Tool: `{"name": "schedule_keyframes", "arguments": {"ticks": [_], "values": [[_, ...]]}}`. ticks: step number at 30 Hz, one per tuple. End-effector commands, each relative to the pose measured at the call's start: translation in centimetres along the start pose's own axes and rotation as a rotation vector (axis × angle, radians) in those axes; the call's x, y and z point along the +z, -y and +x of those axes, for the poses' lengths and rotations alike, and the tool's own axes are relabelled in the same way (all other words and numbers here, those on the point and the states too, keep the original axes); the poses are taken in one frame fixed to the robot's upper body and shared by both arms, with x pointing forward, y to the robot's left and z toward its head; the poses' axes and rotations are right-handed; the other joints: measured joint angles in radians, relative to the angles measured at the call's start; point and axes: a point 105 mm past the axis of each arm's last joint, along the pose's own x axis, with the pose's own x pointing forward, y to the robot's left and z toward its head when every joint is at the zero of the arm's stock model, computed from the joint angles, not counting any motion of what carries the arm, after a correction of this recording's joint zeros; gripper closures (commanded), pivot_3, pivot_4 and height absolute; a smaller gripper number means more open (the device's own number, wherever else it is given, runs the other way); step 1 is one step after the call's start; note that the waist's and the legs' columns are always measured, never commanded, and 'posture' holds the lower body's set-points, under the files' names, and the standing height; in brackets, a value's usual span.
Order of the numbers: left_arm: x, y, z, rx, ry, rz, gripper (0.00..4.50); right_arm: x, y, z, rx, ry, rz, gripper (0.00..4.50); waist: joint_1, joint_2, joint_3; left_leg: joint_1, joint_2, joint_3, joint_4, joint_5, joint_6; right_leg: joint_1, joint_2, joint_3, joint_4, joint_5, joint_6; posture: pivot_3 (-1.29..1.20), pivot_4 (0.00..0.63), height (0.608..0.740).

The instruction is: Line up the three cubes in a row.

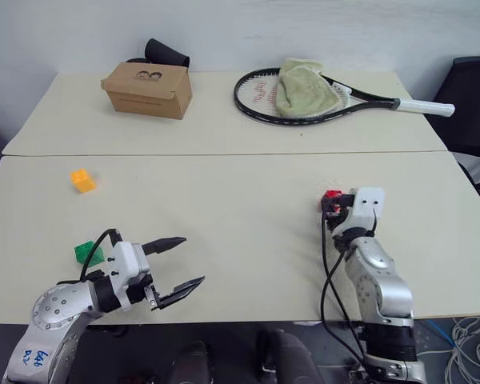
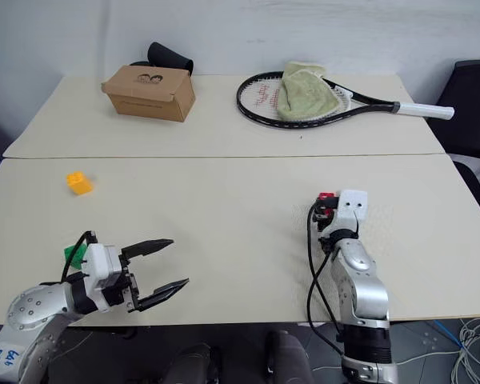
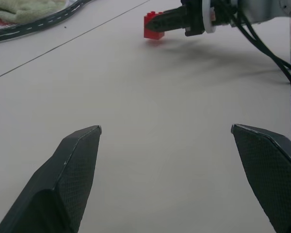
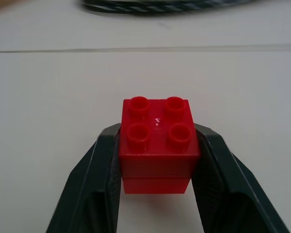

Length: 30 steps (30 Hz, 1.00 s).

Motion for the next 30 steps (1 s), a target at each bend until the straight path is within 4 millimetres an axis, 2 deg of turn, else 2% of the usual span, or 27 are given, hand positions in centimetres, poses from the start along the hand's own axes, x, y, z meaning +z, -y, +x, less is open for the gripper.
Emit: {"name": "schedule_keyframes", "arguments": {"ticks": [1, 3, 7, 15, 17, 19, 24, 27, 30], "values": [[0.1, -0.1, -0.5, 0.001, -0.001, 0.020, 0.00, -0.2, -5.1, -1.9, 0.622, -0.047, -0.125, 3.01, 0.000, -0.002, -0.001, 0.002, 0.001, 0.000, 0.000, -0.001, 0.000, 0.002, 0.001, 0.000, -0.001, 0.000, 0.000, 0.00, 0.150, 0.740], [-0.1, -0.3, -0.5, 0.008, -0.010, 0.017, 0.00, -0.7, -4.7, -1.2, 0.710, -0.043, -0.111, 3.01, -0.002, -0.008, -0.002, 0.003, 0.003, 0.000, 0.000, -0.001, -0.001, 0.003, 0.002, -0.002, -0.001, -0.001, -0.001, 0.00, 0.150, 0.740], [0.2, -0.2, -0.7, 0.031, -0.008, 0.015, 0.00, -3.4, -4.2, 0.7, 0.823, -0.084, -0.172, 3.01, -0.003, -0.008, -0.001, 0.005, 0.004, 0.003, 0.001, 0.000, -0.003, 0.002, 0.002, -0.001, 0.001, 0.001, -0.004, 0.00, 0.150, 0.740], [0.3, 0.5, -1.4, 0.062, -0.025, 0.005, 0.00, -5.7, -3.8, 2.1, 0.847, -0.103, -0.173, 3.01, 0.001, -0.008, -0.001, 0.003, 0.004, 0.004, 0.003, 0.000, -0.003, 0.002, 0.000, -0.001, 0.000, 0.001, -0.004, 0.00, 0.150, 0.740], [0.3, 0.4, -1.5, 0.073, -0.028, 0.005, 0.00, -5.9, -3.7, 2.2, 0.833, -0.101, -0.145, 2.29, 0.001, -0.008, -0.001, 0.005, 0.004, 0.004, 0.003, 0.000, -0.003, 0.003, 0.000, 0.000, 0.001, 0.002, -0.004, 0.00, 0.150, 0.740], [0.3, 0.3, -1.8, 0.085, -0.032, 0.007, 0.00, -5.4, -3.6, 2.4, 0.817, -0.067, -0.148, 1.76, 0.001, -0.008, -0.001, 0.005, 0.004, 0.004, 0.003, 0.000, -0.003, 0.003, 0.000, 0.000, 0.001, 0.002, -0.004, 0.00, 0.150, 0.740], [-0.3, -0.3, -4.8, 0.228, -0.071, -0.007, 0.00, -1.6, -2.0, 2.0, 0.716, 0.096, -0.195, 0.09, -0.002, -0.007, -0.001, 0.004, 0.004, 0.004, 0.000, 0.000, -0.004, 0.001, 0.000, 0.000, 0.001, 0.002, -0.005, 0.00, 0.150, 0.740], [-1.1, -0.5, -8.1, 0.394, -0.103, -0.026, 0.00, 0.5, -0.5, 0.7, 0.632, 0.160, -0.204, 0.04, -0.002, -0.007, 0.000, 0.004, 0.004, 0.005, 0.000, -0.001, -0.004, 0.000, 0.000, 0.000, 0.000, 0.002, -0.005, 0.00, 0.150, 0.740], [-1.7, -0.6, -12.1, 0.610, -0.122, -0.047, 0.00, 1.1, -0.1, -1.3, 0.600, 0.181, -0.168, 0.04, 0.003, -0.007, 0.000, 0.004, 0.005, 0.004, 0.001, -0.003, -0.004, 0.001, 0.000, 0.000, -0.002, 0.002, -0.005, 0.00, 0.150, 0.740]]}}
